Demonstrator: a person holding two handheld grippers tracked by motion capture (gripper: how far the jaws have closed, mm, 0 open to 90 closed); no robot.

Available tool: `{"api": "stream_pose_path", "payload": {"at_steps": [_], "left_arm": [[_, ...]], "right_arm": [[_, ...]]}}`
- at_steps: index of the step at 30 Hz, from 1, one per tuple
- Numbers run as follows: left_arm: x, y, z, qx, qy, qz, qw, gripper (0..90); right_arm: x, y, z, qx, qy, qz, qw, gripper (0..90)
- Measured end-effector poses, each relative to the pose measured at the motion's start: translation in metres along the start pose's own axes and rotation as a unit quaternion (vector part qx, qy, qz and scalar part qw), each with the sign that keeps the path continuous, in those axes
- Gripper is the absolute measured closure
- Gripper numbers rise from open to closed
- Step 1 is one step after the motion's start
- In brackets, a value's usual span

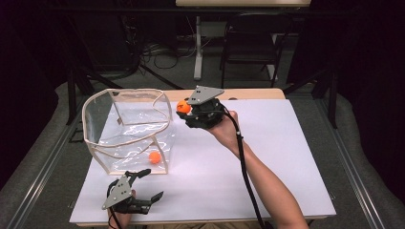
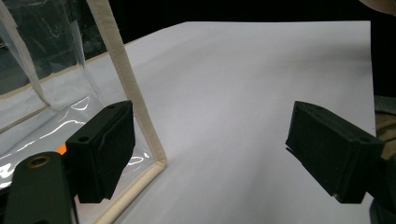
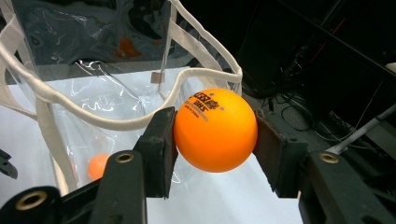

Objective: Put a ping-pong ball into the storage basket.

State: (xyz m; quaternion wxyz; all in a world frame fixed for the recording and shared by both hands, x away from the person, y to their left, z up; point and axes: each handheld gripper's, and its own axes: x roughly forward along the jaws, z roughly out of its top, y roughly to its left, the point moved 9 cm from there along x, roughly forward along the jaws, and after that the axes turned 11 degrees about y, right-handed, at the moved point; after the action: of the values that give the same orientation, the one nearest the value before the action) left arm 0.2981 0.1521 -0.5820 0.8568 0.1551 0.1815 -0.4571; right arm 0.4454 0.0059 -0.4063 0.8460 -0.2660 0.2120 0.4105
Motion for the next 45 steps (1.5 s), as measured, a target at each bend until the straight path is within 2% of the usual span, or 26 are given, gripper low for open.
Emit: {"api": "stream_pose_path", "payload": {"at_steps": [24, 45], "left_arm": [[0.0, -0.001, 0.0, 0.002, 0.001, 0.001, 1.0, 15.6], [0.0, -0.001, 0.001, 0.003, 0.0, 0.001, 1.0, 15.6]], "right_arm": [[0.0, 0.016, 0.028, -0.026, -0.014, 0.004, 0.9996, 50.6], [0.004, 0.026, 0.041, -0.035, -0.018, 0.01, 0.9992, 50.7]]}}
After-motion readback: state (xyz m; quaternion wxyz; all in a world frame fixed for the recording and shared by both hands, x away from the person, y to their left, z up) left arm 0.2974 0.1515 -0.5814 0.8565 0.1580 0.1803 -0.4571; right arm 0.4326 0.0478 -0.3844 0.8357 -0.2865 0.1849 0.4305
